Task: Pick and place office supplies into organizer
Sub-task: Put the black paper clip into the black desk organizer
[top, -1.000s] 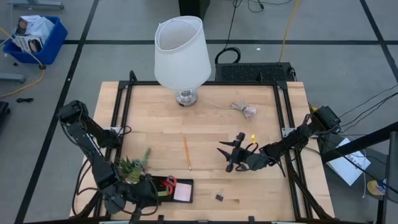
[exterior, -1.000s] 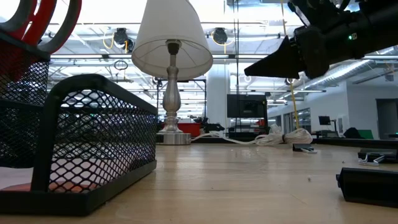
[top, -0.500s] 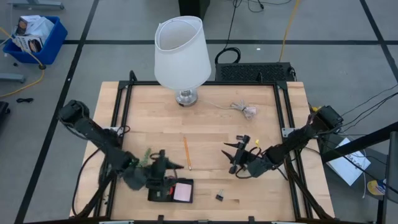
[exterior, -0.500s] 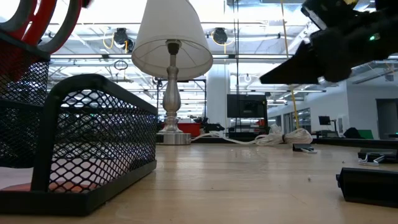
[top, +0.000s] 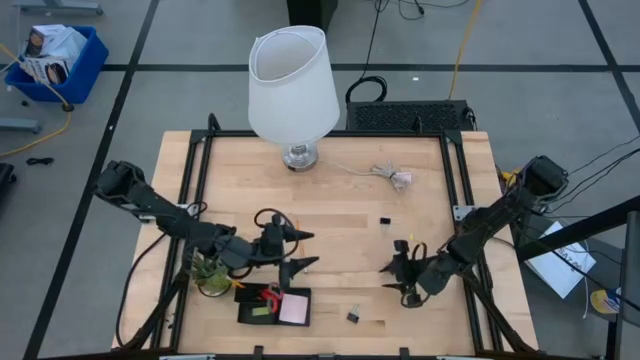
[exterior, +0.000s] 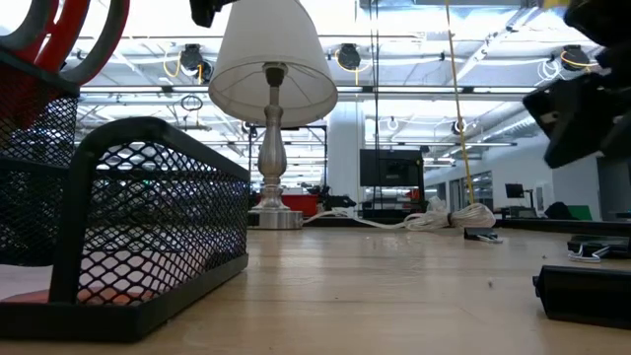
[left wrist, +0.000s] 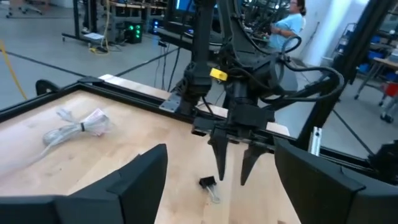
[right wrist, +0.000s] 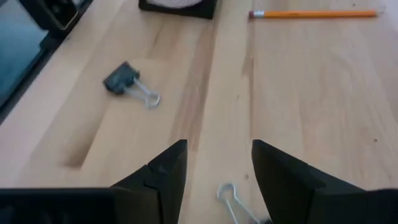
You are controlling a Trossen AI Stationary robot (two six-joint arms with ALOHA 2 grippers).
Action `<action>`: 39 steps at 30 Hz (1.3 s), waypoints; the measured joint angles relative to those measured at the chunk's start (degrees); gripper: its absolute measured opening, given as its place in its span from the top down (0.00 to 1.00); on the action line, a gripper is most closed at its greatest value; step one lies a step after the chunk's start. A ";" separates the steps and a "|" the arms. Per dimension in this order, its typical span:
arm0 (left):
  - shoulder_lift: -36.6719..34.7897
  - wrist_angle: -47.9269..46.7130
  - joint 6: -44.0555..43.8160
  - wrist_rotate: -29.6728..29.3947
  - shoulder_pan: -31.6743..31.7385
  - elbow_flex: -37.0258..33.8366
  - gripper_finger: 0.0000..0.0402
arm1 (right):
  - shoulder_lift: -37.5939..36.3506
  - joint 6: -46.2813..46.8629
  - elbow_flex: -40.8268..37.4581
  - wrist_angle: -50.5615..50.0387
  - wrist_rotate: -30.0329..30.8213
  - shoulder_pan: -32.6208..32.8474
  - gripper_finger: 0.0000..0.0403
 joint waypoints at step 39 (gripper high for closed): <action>0.00 -2.54 -6.81 2.44 1.11 0.00 0.32 | -9.48 -8.52 -25.23 20.41 -3.12 -2.38 0.37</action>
